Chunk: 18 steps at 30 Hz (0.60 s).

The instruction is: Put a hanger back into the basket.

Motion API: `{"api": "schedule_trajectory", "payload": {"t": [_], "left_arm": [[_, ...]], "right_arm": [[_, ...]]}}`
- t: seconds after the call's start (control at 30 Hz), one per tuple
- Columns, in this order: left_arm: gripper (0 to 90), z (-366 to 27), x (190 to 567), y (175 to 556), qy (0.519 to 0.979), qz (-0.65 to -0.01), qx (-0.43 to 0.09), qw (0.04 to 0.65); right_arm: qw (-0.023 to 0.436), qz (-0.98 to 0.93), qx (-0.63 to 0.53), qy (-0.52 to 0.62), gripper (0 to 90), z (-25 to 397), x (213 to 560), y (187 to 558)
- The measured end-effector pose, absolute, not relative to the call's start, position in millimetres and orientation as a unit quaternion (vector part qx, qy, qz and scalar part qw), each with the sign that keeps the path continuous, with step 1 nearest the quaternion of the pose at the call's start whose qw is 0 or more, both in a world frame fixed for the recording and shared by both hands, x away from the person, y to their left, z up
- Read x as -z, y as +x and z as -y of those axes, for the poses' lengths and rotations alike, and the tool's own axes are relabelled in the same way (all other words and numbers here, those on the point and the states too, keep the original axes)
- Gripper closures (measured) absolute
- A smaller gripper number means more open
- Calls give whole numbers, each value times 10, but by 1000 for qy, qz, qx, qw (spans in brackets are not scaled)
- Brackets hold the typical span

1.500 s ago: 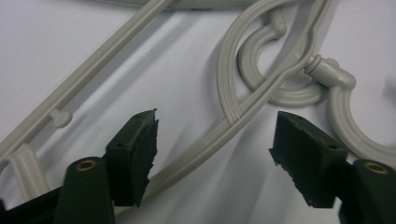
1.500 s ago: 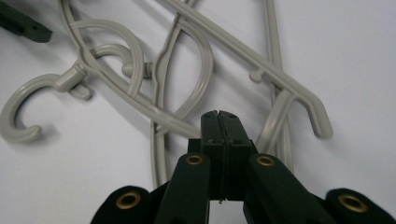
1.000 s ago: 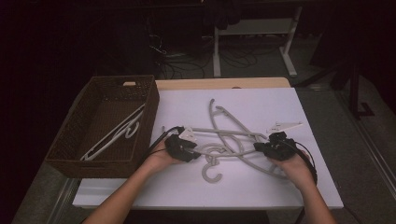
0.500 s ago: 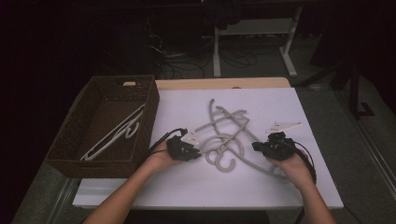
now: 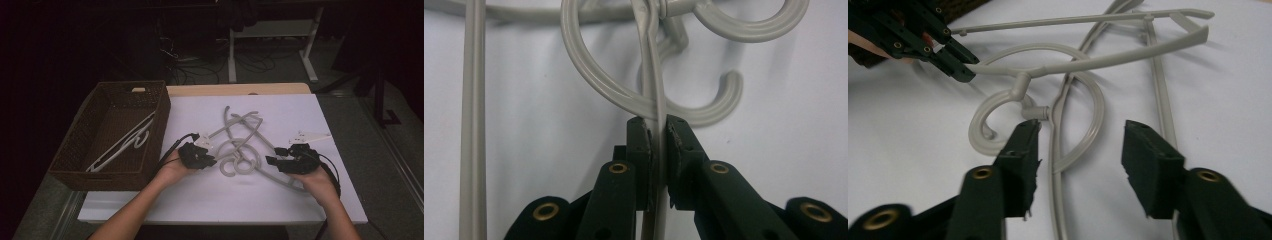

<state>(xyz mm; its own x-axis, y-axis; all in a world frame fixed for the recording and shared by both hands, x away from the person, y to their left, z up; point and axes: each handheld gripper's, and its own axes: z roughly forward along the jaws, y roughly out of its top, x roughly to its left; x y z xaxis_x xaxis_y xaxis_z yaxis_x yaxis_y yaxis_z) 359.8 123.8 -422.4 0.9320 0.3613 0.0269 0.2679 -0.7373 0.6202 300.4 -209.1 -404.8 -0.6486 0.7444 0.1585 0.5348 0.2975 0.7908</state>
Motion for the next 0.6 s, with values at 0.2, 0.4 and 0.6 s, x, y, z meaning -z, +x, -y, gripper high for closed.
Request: {"api": "schedule_trajectory", "payload": {"t": [0.2,0.4,0.6], "left_arm": [[824,-1227,3899,3616,923,-186,-70,329],[823,-1297,3436,3616,917,-179,-83,347],[823,-1558,3029,3621,908,-181,-89,366]], "right_arm": [[120,-796,-440,399,388,2124,4100,2864],[115,-795,-440,401,351,2108,4146,2869],[118,-797,-435,401,284,2085,4172,2892]]}}
